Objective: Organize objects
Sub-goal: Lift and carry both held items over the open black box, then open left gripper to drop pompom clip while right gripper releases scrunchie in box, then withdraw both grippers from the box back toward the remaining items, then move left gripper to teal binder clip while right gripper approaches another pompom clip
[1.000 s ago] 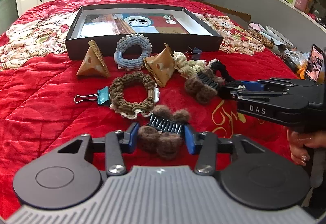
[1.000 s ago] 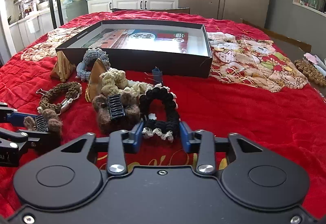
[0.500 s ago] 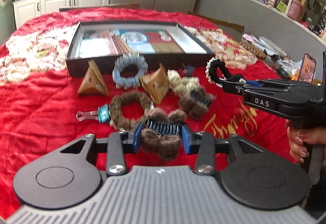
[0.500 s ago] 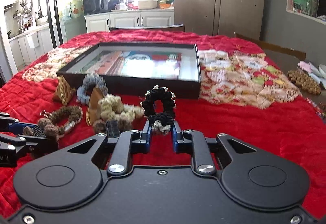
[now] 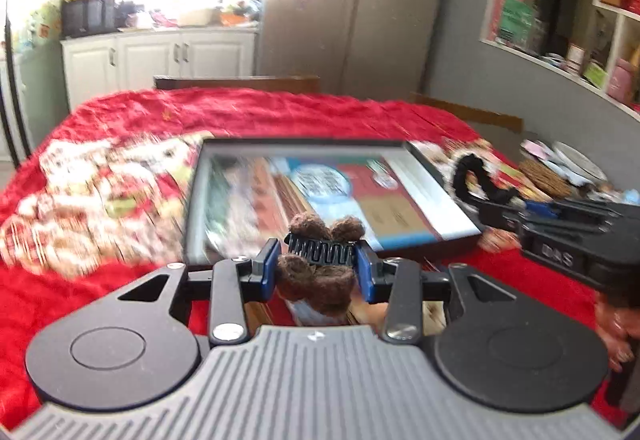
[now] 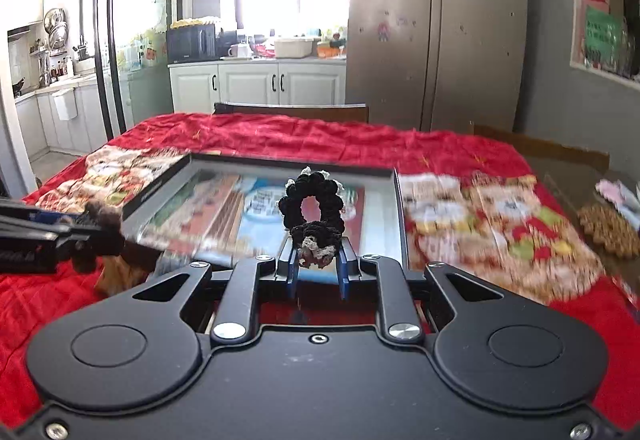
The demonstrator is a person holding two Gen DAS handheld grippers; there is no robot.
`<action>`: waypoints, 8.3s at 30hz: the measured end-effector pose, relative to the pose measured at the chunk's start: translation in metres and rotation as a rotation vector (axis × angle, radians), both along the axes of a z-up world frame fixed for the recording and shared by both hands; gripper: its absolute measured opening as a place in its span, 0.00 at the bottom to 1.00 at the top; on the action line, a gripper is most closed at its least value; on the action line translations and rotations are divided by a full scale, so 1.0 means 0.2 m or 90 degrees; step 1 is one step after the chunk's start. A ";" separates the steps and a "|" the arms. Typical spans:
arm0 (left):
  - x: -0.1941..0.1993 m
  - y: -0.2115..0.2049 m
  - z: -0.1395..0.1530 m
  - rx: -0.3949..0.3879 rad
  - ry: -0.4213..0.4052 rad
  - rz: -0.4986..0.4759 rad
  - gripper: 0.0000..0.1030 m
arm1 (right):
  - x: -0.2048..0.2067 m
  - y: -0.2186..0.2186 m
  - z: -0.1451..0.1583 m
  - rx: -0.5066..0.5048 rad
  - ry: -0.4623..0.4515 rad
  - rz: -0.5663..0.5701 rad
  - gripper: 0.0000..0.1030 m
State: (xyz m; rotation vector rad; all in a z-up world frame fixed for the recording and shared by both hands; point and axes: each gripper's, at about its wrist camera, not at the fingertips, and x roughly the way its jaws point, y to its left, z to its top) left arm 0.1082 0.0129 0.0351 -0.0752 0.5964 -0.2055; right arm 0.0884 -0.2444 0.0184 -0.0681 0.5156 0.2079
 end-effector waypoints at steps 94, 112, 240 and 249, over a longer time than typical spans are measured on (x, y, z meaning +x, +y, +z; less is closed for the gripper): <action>0.81 -0.04 -0.21 0.054 0.042 0.077 0.85 | 0.79 0.19 -0.31 -0.006 0.075 -0.027 0.69; 0.61 -0.04 -0.03 0.055 -0.008 0.062 0.90 | 0.62 0.18 -0.14 -0.007 0.035 -0.017 0.75; -0.30 0.09 -0.39 0.110 -0.025 -0.172 0.93 | -0.35 0.06 -0.38 -0.003 0.080 0.114 0.62; -0.29 0.24 -0.38 0.107 -0.014 -0.235 0.93 | -0.36 0.06 -0.38 -0.006 0.080 0.119 0.62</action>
